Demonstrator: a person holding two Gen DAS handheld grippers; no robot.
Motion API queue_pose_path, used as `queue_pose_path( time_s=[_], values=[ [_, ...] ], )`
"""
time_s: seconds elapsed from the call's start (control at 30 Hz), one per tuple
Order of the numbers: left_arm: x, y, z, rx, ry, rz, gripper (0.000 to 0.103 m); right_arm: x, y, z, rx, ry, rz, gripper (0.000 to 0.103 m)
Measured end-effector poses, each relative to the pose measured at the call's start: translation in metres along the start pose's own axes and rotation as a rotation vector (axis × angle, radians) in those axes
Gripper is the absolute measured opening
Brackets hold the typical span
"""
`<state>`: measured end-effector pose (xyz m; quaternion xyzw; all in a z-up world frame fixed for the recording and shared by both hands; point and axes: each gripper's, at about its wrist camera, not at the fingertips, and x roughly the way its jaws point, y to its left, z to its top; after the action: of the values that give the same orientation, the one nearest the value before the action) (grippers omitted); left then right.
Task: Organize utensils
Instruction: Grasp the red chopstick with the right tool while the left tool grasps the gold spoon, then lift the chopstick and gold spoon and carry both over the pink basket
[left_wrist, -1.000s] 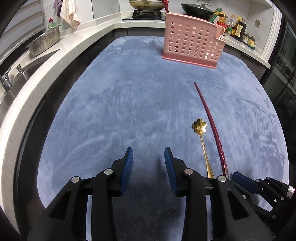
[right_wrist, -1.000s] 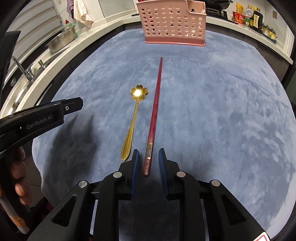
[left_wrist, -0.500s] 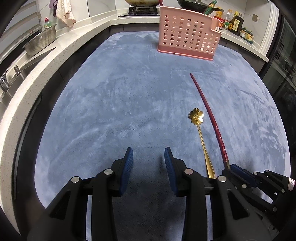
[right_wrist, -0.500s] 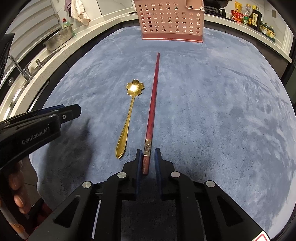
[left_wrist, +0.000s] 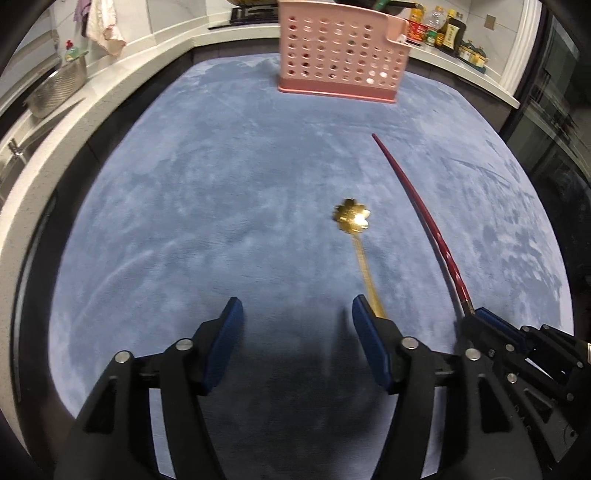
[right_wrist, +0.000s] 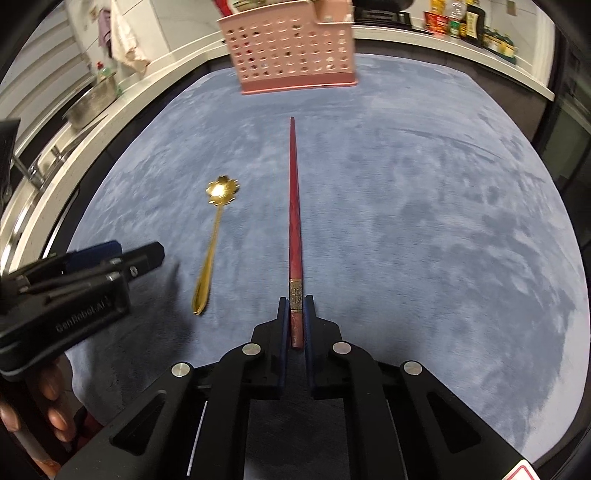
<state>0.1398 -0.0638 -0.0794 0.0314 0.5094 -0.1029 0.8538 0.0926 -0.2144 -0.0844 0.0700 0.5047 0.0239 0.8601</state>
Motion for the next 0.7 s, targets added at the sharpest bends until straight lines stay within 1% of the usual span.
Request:
queue_pose_path(
  time_s=[0.2,0.33,0.43,0.5,0.53,0.57,0.6,0.67,0.7],
  values=[
    [0.008,-0.020,-0.002,0.022,0.036,-0.045,0.059,-0.005,-0.009,0.000,0.025,-0.008,0.004,0.007],
    [0.015,-0.030,-0.007,0.048,0.061,-0.054,0.059,-0.005,-0.011,-0.001,0.031,-0.010,0.010,0.007],
    [0.017,-0.032,-0.010,0.059,0.068,-0.053,0.054,-0.005,-0.013,-0.002,0.035,-0.008,0.012,0.007],
    [0.017,-0.032,-0.011,0.068,0.064,-0.049,0.050,-0.005,-0.013,-0.002,0.037,-0.006,0.014,0.007],
    [0.017,-0.032,-0.012,0.070,0.062,-0.046,0.045,-0.004,-0.013,-0.002,0.038,-0.004,0.015,0.007],
    [0.016,-0.032,-0.013,0.074,0.059,-0.050,0.037,-0.004,-0.013,-0.003,0.039,-0.004,0.015,0.007],
    [0.015,-0.031,-0.014,0.075,0.056,-0.052,0.033,-0.004,-0.012,-0.003,0.039,-0.002,0.015,0.007],
    [0.015,-0.031,-0.015,0.074,0.052,-0.053,0.021,-0.003,-0.012,-0.003,0.038,0.000,0.016,0.007],
    [0.014,-0.029,-0.016,0.069,0.050,-0.059,0.016,-0.003,-0.011,-0.003,0.037,0.000,0.016,0.007]
  ],
)
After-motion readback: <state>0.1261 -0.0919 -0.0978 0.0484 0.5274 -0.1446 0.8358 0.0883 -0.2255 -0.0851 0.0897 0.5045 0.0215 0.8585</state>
